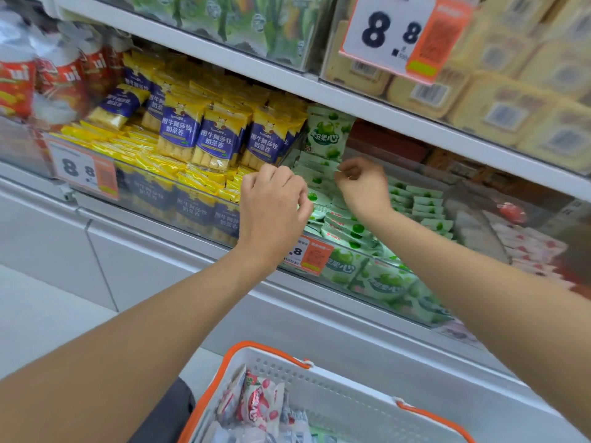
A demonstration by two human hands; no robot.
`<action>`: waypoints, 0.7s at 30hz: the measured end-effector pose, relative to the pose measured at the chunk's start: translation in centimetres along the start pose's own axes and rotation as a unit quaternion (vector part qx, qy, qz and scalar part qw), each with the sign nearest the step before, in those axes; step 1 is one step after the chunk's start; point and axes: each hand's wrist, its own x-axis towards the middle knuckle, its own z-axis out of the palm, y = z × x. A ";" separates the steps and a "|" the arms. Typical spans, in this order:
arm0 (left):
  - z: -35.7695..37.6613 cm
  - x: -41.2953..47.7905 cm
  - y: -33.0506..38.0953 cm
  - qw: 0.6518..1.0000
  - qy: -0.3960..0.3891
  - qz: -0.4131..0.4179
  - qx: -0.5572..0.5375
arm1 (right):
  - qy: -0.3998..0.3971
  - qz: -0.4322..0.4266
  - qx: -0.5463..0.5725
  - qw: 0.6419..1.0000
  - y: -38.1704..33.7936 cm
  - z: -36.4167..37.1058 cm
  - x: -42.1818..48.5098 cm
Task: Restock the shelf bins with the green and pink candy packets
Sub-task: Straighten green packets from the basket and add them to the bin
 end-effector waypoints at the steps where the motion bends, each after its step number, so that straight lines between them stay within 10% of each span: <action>1: -0.6 -0.4 0.7 0.999 -0.017 -0.032 -0.011 | -0.004 -0.034 -0.012 0.999 0.0 -1.1 -1.7; 9: -5.5 -7.9 8.0 0.912 -0.205 -0.266 -0.237 | -0.030 -0.151 -0.038 0.987 1.9 -7.5 -13.8; 14: -4.1 -16.7 9.1 0.834 -0.426 -0.293 -0.195 | -0.181 -0.007 -0.032 0.983 8.7 -6.7 -24.9; 21: -2.3 -25.9 8.7 0.758 -0.573 -0.286 -0.123 | -0.554 0.272 -0.206 0.760 22.8 -4.7 -38.7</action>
